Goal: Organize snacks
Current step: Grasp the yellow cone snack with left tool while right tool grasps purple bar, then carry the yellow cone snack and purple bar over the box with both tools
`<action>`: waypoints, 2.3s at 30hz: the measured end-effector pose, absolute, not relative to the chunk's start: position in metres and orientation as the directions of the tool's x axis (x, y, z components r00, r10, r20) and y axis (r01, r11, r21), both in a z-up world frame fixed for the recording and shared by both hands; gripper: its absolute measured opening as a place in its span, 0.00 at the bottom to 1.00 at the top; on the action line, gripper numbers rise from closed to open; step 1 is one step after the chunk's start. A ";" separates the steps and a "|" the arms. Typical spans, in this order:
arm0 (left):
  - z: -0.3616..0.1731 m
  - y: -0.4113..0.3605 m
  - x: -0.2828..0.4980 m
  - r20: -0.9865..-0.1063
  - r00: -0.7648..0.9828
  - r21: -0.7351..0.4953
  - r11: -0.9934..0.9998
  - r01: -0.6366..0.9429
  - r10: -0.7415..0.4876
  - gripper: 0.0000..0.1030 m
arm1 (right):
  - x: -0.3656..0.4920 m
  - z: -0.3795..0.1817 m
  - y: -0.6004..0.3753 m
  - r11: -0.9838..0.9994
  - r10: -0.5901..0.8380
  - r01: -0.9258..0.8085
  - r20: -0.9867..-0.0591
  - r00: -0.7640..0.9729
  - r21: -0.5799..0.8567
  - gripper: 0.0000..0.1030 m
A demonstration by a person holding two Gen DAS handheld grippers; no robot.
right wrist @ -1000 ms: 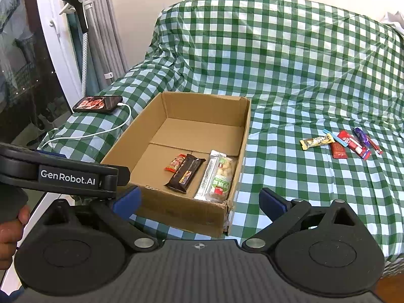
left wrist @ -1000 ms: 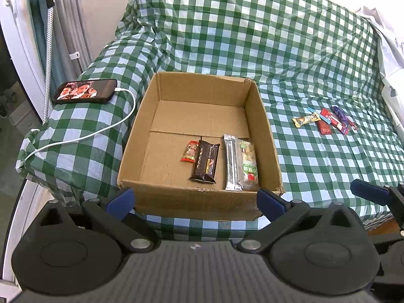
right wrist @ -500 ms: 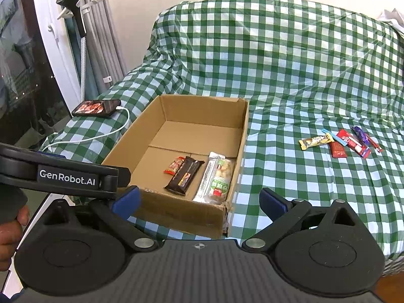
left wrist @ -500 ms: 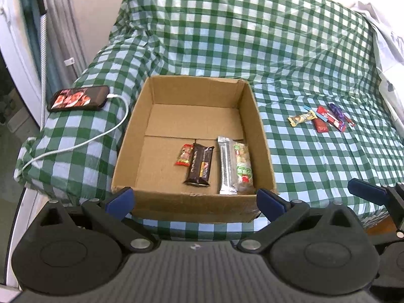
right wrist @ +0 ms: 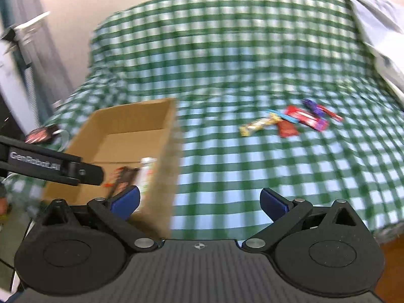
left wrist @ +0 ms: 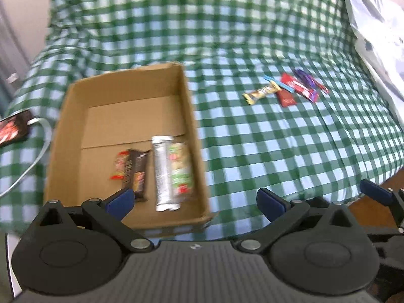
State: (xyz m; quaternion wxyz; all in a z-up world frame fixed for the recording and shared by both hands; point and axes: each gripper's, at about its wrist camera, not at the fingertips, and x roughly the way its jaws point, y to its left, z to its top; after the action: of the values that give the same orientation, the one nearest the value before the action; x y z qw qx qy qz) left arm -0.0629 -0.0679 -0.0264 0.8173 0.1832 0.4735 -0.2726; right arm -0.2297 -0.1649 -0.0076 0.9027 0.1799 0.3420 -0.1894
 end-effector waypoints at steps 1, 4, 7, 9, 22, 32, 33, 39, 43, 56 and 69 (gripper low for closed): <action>-0.031 -0.082 -0.058 -0.879 0.389 0.036 0.776 0.629 -0.275 1.00 | -0.232 -0.011 -0.179 0.850 -0.237 0.490 -0.690 0.684 0.194 0.98; -0.045 -0.126 -0.040 -0.892 0.361 0.031 0.758 0.652 -0.273 1.00 | -0.234 -0.021 -0.223 0.810 -0.285 0.555 -0.699 0.657 0.191 0.98; -0.062 -0.172 -0.016 -0.899 0.350 0.043 0.743 0.668 -0.263 1.00 | -0.230 -0.034 -0.271 0.778 -0.344 0.606 -0.693 0.633 0.168 0.98; -0.076 -0.203 0.001 -0.899 0.346 0.049 0.726 0.686 -0.267 1.00 | -0.223 -0.040 -0.304 0.758 -0.369 0.631 -0.689 0.624 0.165 0.98; -0.210 -0.383 0.116 -0.926 0.294 0.075 0.648 0.758 -0.236 1.00 | -0.086 -0.150 -0.518 0.683 -0.409 0.714 -0.728 0.550 0.155 0.98; -0.249 -0.417 0.141 -0.923 0.303 0.051 0.704 0.708 -0.238 0.70 | -0.011 -0.211 -0.575 0.700 -0.411 0.706 -0.748 0.521 0.108 0.66; -0.245 -0.415 0.137 -0.914 0.317 0.048 0.707 0.705 -0.254 0.34 | -0.011 -0.214 -0.577 0.706 -0.407 0.701 -0.749 0.523 0.107 0.33; -0.229 -0.391 0.122 -0.914 0.268 -0.043 0.729 0.683 -0.305 0.11 | -0.029 -0.206 -0.560 0.716 -0.462 0.697 -0.725 0.511 0.035 0.18; -0.204 -0.360 0.103 -0.902 0.267 -0.083 0.745 0.662 -0.338 0.11 | -0.052 -0.174 -0.534 0.724 -0.486 0.688 -0.678 0.551 0.040 0.18; -0.095 -0.205 -0.001 -0.851 0.266 -0.166 0.711 0.683 -0.454 0.11 | -0.127 -0.054 -0.332 0.816 -0.355 0.548 -0.586 0.729 0.186 0.18; -0.047 -0.016 -0.056 -0.853 0.357 -0.123 0.810 0.573 -0.382 0.11 | -0.190 -0.035 -0.169 0.886 -0.059 0.354 -0.683 0.728 0.301 0.18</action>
State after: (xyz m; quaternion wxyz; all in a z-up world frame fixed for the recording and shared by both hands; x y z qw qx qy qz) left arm -0.0564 -0.0162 -0.0472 0.8177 0.0981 0.4863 -0.2918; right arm -0.1899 -0.1694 -0.0353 0.9054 0.2103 0.3507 -0.1139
